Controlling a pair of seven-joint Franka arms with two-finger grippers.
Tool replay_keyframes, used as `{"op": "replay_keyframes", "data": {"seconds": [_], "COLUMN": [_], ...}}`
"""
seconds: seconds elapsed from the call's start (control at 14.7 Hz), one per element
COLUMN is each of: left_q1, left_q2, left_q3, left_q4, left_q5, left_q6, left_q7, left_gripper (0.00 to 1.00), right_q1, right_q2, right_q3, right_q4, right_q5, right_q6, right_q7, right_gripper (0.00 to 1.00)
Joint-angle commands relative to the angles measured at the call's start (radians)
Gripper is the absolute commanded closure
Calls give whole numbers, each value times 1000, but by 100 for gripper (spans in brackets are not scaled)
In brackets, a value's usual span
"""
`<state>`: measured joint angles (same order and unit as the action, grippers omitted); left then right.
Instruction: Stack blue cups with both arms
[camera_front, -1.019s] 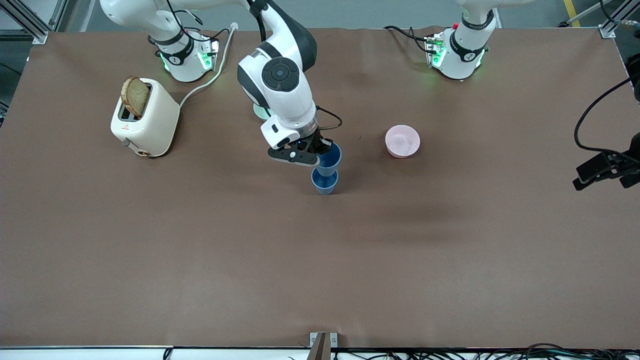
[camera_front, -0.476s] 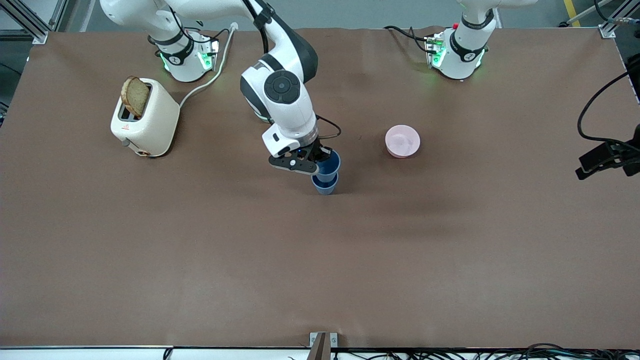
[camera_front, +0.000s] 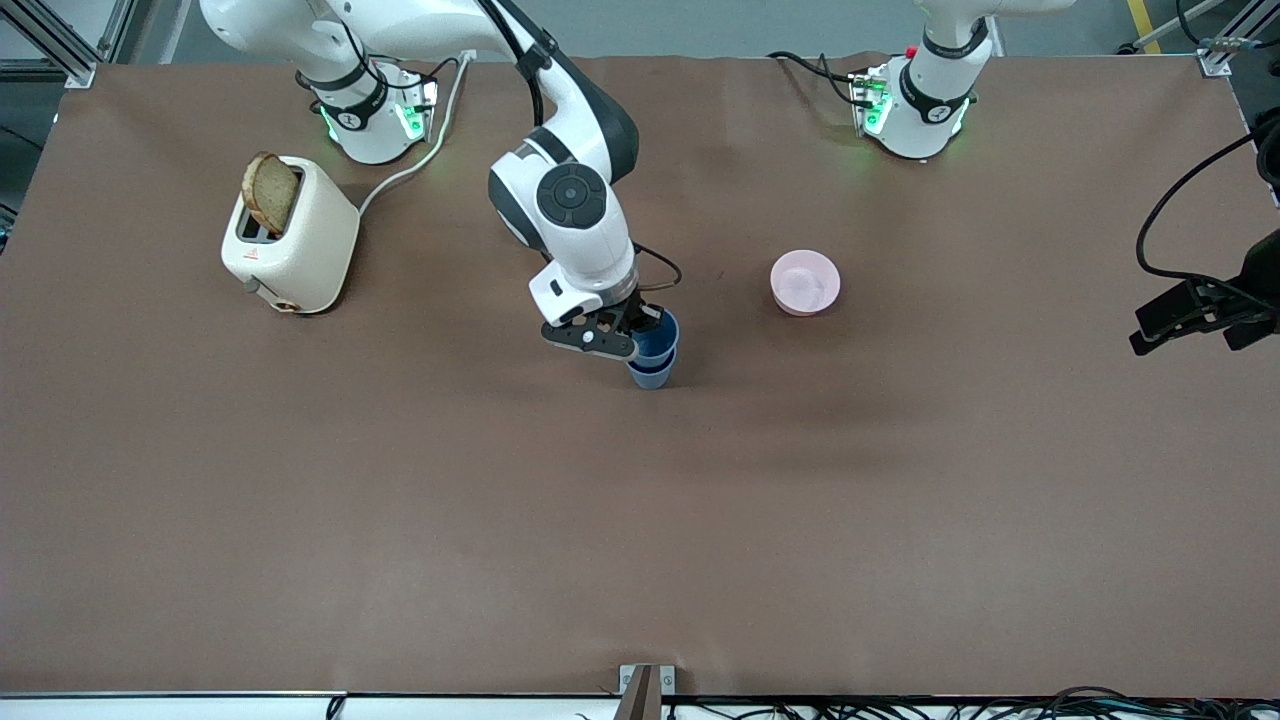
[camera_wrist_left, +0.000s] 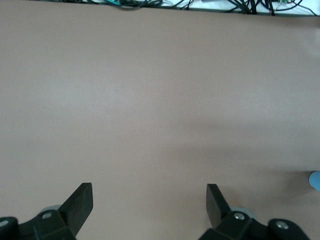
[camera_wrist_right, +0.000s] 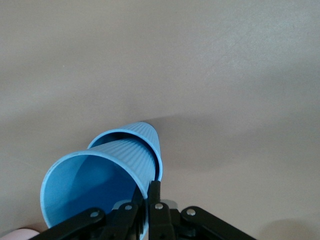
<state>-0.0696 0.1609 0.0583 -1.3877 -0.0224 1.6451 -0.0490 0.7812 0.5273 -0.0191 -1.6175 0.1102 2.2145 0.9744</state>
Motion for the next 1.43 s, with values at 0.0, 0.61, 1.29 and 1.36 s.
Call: {"op": "replay_keyframes", "data": {"seconds": [0.0,0.61,1.29,1.36], "left_q1": [1,1,1,2], "left_q2": [-64,-58,-55,-57], "left_q3": [-6,-5,-5,-5], "left_q4": [-76,-43,-40,-42], "left_q5": [-10,7,6,6], "left_q6": [-19,-21,-21,-22], "left_q7": [-12,0,11,11], "left_gripper": [0,0,0,0], "right_q1": [-2,-109,-566,-609], "right_q2": [10,-162,-559,-570], "right_q3": [-1,-10,-9,-9], "right_q4": [2,-25,-335,-329], "right_q5": [3,-32,-107,-107], "right_q6": [19,-126,-163,-180], "right_q7": [6,-84,-561,-609], "right_gripper": [82,11,0,0]}}
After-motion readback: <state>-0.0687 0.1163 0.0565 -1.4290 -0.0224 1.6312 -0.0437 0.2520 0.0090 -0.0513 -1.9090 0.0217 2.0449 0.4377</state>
